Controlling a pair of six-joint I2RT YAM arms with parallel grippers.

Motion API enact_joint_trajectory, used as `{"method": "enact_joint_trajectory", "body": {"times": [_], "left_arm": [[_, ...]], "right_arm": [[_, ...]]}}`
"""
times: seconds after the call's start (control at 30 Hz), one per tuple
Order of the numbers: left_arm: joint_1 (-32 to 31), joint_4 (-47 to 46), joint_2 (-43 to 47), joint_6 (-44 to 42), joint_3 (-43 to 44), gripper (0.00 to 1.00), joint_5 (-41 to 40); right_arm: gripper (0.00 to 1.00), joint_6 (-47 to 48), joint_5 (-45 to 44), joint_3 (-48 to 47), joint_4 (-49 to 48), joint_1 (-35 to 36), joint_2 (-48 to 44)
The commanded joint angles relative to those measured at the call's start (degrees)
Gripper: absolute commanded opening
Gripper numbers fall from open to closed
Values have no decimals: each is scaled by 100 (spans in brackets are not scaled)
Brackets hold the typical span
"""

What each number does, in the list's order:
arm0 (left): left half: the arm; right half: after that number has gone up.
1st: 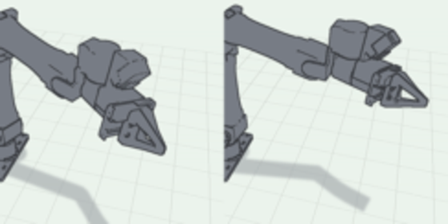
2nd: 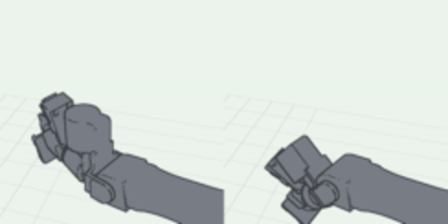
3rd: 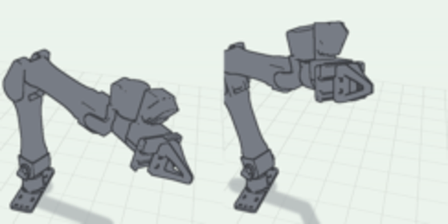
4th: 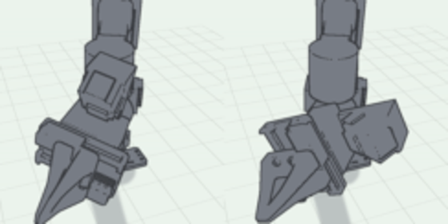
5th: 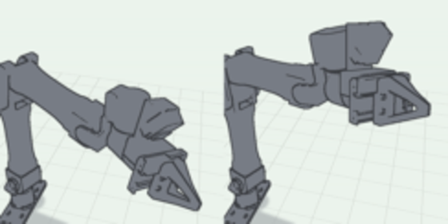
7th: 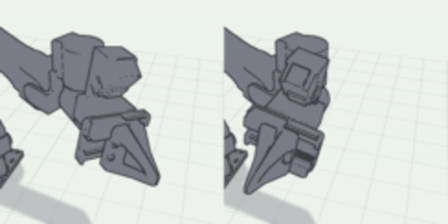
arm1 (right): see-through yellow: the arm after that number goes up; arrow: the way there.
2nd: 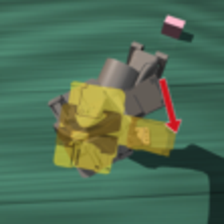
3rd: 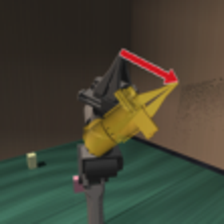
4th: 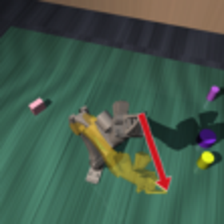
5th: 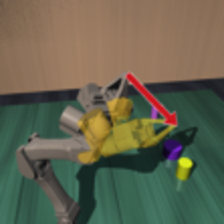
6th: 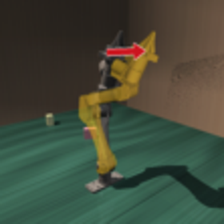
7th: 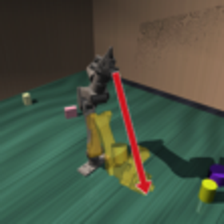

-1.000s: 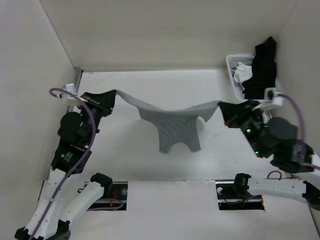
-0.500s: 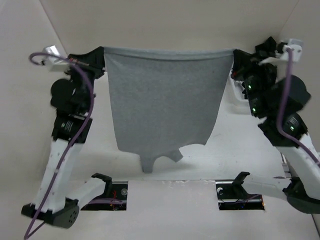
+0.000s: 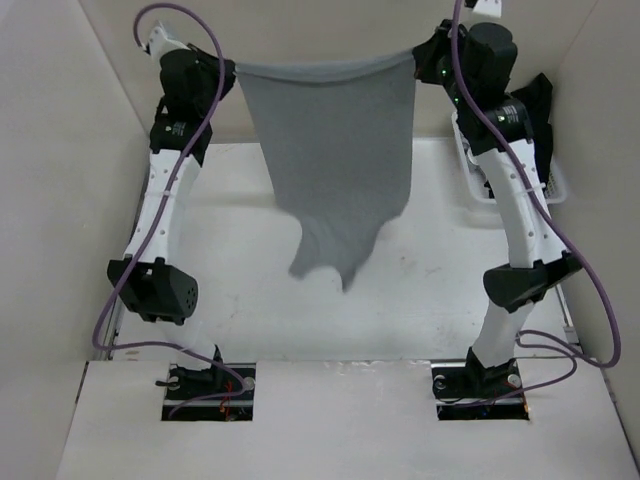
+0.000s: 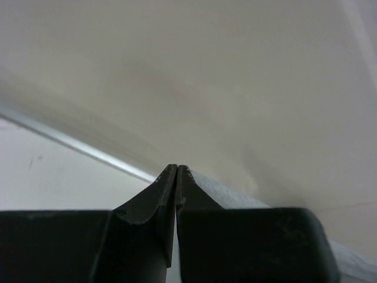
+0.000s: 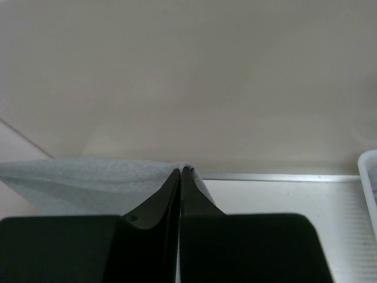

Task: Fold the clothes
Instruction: Flatten the tank top out

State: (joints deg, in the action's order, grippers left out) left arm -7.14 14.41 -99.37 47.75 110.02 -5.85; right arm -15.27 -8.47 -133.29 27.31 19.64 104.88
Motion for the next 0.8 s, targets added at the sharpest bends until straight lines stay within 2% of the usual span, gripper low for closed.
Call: {"method": "enact_joint_trajectory", "body": {"times": [0.0,0.07,0.17,0.27,0.37,0.43,0.57,0.67,0.7,0.77], "left_arm": [[103,-273,463,-99,986,0,171],[155,-273,585,-195,1057,0,163],[173,-229,857,-362,987,0,84],[86,-395,1427,-494,251,0,-91],[-99,-816,2139,-565,-1065,0,-206],[-265,-1097,2692,-547,-2172,0,-329],[-661,-1397,4027,-407,-4641,0,-680],[-916,-1232,5107,-240,-6293,0,-935],[-969,-1065,5373,-248,-6604,0,-953],[-1066,-293,6120,-204,-7194,0,-989]], "right_arm": [[0,-3,249,-1320,142,-26,-328],[0,76,223,-1567,248,-9,-336],[0,164,170,-1385,275,0,-617],[0,191,65,-324,152,70,-1257],[0,191,-224,1729,-487,351,-2354],[1,138,-453,3302,-980,579,-3189],[1,-282,-901,5905,-1298,1124,-4648],[1,-949,-1156,7629,-1290,1878,-5703],[1,-1213,-1261,8130,-1229,2229,-6011],[0,-1714,-1542,8896,-922,3011,-6478]]}}
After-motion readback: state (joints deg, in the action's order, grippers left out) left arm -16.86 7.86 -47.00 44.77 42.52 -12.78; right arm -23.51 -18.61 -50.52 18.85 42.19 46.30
